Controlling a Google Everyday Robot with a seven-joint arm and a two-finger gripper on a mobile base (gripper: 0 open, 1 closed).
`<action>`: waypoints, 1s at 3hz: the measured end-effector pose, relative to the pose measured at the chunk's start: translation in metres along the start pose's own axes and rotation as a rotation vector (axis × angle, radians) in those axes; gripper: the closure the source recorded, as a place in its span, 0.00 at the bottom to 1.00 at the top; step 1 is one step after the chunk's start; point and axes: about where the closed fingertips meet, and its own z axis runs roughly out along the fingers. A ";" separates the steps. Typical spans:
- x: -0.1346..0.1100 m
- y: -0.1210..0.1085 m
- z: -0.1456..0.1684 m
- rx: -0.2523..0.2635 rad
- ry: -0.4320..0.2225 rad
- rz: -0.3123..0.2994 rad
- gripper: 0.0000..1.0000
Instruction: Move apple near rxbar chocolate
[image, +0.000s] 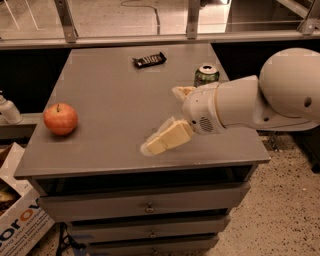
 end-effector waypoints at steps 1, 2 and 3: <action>-0.020 -0.008 0.034 0.003 -0.076 -0.050 0.00; -0.038 -0.016 0.069 -0.004 -0.116 -0.081 0.00; -0.060 -0.010 0.112 -0.051 -0.139 -0.079 0.00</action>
Offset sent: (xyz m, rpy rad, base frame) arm 0.0771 0.1215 -0.0085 0.1143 -0.1305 0.0989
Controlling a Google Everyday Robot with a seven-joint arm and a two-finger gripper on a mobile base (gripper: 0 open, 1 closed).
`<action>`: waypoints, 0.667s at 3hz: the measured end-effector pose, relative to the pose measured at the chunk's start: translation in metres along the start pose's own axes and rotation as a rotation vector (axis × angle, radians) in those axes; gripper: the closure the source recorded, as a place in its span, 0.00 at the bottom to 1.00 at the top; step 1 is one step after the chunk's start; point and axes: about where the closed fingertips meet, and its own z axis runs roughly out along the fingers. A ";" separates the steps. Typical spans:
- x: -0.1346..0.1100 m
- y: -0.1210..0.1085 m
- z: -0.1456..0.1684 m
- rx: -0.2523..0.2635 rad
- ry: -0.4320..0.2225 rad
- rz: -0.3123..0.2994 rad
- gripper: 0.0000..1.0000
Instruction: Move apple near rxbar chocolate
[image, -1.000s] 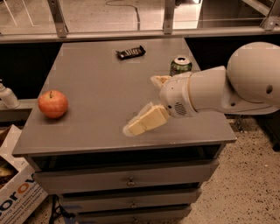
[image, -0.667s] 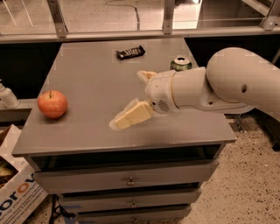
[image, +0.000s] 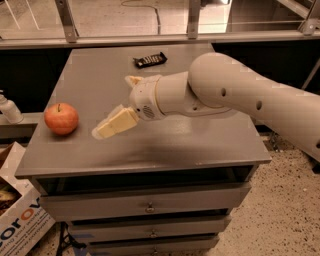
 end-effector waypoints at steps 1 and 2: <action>-0.010 0.005 0.036 -0.047 0.010 0.014 0.00; -0.014 0.015 0.070 -0.092 0.054 0.027 0.00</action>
Offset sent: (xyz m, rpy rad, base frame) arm 0.0104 0.1201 -0.0338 -0.0954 0.1503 0.1059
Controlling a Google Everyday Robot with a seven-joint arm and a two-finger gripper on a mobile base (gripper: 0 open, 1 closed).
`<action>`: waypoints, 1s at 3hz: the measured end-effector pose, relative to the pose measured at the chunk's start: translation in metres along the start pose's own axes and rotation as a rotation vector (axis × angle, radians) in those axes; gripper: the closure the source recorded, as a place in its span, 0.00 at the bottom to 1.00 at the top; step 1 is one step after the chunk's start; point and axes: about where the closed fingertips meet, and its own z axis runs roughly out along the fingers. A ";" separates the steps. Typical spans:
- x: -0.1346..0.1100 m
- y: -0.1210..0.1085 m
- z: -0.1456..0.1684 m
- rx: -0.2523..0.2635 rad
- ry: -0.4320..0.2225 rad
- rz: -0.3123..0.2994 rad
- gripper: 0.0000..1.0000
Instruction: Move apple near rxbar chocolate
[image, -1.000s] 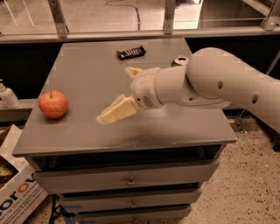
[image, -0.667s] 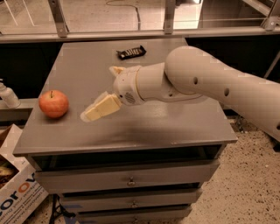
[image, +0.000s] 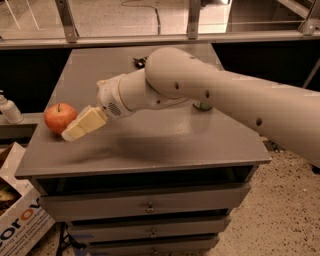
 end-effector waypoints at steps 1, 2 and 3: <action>-0.006 0.008 0.011 -0.021 0.001 0.002 0.00; 0.005 0.011 0.006 0.003 -0.028 -0.011 0.00; 0.019 0.017 0.019 0.014 -0.052 -0.050 0.00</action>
Offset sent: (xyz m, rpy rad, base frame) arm -0.0133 -0.0067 -0.0171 0.0607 -0.0716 -0.0183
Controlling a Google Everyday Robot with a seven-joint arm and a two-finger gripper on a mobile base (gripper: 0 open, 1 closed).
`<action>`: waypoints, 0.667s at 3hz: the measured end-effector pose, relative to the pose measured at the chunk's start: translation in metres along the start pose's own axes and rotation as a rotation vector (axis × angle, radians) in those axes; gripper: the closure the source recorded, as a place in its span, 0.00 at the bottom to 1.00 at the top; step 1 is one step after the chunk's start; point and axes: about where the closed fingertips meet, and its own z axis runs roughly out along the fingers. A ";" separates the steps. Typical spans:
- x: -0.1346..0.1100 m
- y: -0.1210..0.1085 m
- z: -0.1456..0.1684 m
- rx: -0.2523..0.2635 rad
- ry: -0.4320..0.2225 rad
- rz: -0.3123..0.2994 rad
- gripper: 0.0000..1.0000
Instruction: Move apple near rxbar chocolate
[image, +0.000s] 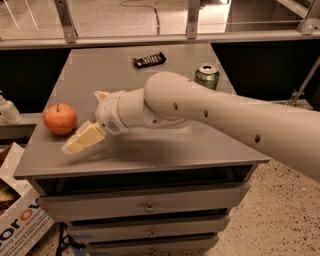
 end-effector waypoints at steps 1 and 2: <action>0.011 0.002 0.018 0.003 -0.013 -0.024 0.00; 0.006 0.001 0.041 -0.006 -0.029 -0.017 0.00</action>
Offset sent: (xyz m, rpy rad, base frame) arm 0.0191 0.0657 -0.0289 0.0486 -0.0042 0.0253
